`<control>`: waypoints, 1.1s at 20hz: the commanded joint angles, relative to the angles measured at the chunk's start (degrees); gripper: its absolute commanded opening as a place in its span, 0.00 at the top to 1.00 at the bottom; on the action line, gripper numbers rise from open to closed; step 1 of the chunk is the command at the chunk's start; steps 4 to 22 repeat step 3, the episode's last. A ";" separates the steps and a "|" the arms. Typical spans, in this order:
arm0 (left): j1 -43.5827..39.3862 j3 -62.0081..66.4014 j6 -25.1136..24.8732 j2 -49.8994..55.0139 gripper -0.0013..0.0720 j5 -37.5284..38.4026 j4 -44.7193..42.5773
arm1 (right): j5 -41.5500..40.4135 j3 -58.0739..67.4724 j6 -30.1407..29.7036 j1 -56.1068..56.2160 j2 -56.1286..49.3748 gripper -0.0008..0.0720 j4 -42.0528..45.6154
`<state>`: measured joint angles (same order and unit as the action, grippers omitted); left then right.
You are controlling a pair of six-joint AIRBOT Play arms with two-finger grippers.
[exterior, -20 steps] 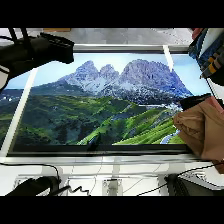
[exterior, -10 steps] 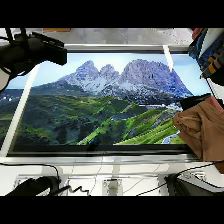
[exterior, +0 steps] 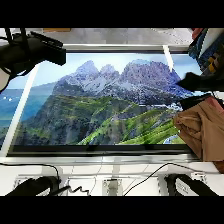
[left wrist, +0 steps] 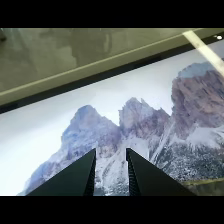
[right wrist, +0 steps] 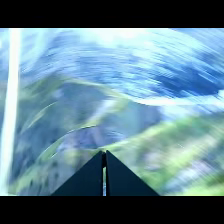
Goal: Fold the clothes and pants, and hang the long-sleeved shirts on hangers.
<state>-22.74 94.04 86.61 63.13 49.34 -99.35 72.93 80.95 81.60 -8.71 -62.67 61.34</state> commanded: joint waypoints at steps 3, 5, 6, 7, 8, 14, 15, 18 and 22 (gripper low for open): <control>-0.02 0.00 0.00 -0.02 0.69 -0.02 -0.07 | 3.39 0.00 6.29 19.21 4.79 0.95 31.23; -0.02 0.00 0.00 -0.02 0.69 -0.02 -0.07 | 3.39 0.00 6.29 19.21 4.79 0.95 31.23; -0.02 0.00 0.00 -0.02 0.69 -0.02 -0.07 | 3.39 0.00 6.29 19.21 4.79 0.95 31.23; -0.02 0.00 0.00 -0.02 0.69 -0.02 -0.07 | 3.39 0.00 6.29 19.21 4.79 0.95 31.23; -0.02 0.00 0.00 -0.02 0.69 -0.02 -0.07 | 3.39 0.00 6.29 19.21 4.79 0.95 31.23; -0.02 0.00 0.00 -0.02 0.69 -0.02 -0.07 | 3.39 0.00 6.29 19.21 4.79 0.95 31.23; -0.02 0.00 0.00 -0.02 0.69 -0.02 -0.07 | 3.39 0.00 6.29 19.21 4.79 0.95 31.23; -0.02 0.00 0.00 -0.02 0.69 -0.02 -0.07 | 3.39 0.00 6.29 19.21 4.79 0.95 31.23; -0.02 0.00 0.00 -0.02 0.69 -0.02 -0.07 | 3.39 0.00 6.29 19.21 4.79 0.95 31.23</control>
